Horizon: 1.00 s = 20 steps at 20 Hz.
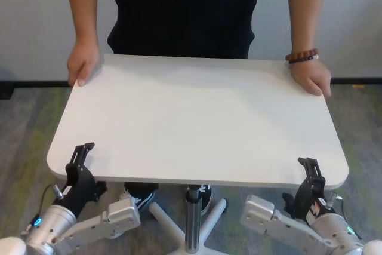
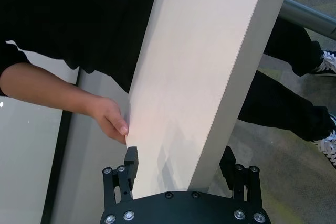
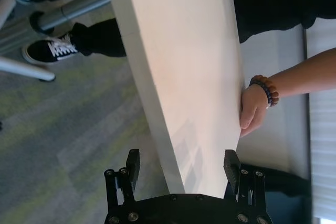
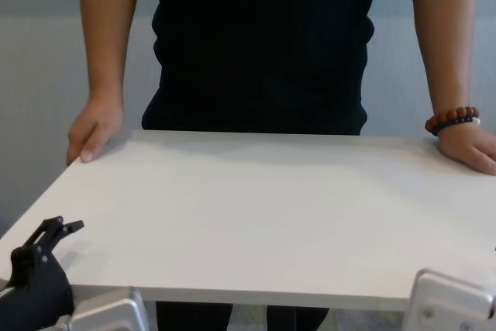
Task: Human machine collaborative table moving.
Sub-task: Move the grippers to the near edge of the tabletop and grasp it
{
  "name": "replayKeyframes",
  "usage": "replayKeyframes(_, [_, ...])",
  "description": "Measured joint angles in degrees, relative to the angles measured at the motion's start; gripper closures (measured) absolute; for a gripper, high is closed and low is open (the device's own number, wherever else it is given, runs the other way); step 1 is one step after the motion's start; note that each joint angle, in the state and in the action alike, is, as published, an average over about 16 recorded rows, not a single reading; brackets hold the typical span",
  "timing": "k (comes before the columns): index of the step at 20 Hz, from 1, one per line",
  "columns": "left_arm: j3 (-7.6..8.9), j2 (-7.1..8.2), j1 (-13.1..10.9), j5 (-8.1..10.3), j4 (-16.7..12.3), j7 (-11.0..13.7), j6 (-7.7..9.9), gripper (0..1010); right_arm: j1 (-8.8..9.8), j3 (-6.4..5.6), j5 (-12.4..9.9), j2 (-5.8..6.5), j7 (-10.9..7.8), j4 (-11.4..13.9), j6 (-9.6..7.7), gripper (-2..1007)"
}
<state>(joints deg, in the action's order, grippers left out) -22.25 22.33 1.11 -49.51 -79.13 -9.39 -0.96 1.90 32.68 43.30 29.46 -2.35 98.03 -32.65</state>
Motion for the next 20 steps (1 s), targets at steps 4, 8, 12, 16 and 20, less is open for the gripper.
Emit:
replayKeyframes(4, [-0.02, 0.01, 0.0, 0.09, 0.0, 0.1, 0.01, 10, -0.61, 1.04, 3.0, -0.75, 1.19, -1.5, -0.93, 5])
replayKeyframes(8, [-0.04, 0.03, 0.0, 0.15, -0.1, 0.2, 0.02, 10, -1.05, 1.86, 5.5, -1.71, 2.28, -3.2, -1.63, 5])
replayKeyframes(12, [-0.06, 0.04, 0.0, 0.19, -0.1, 0.2, 0.04, 10, -1.35, 2.17, 7.1, -2.78, 3.11, -4.8, -1.86, 5])
replayKeyframes(16, [-0.07, 0.04, 0.0, 0.22, -0.1, 0.3, 0.05, 10, -1.56, 1.96, 7.9, -3.76, 3.5, -6.1, -1.79, 5])
replayKeyframes(20, [-0.08, 0.05, 0.0, 0.24, -0.1, 0.3, 0.06, 10, -1.85, 1.54, 8.2, -4.37, 3.17, -7.0, -1.56, 5])
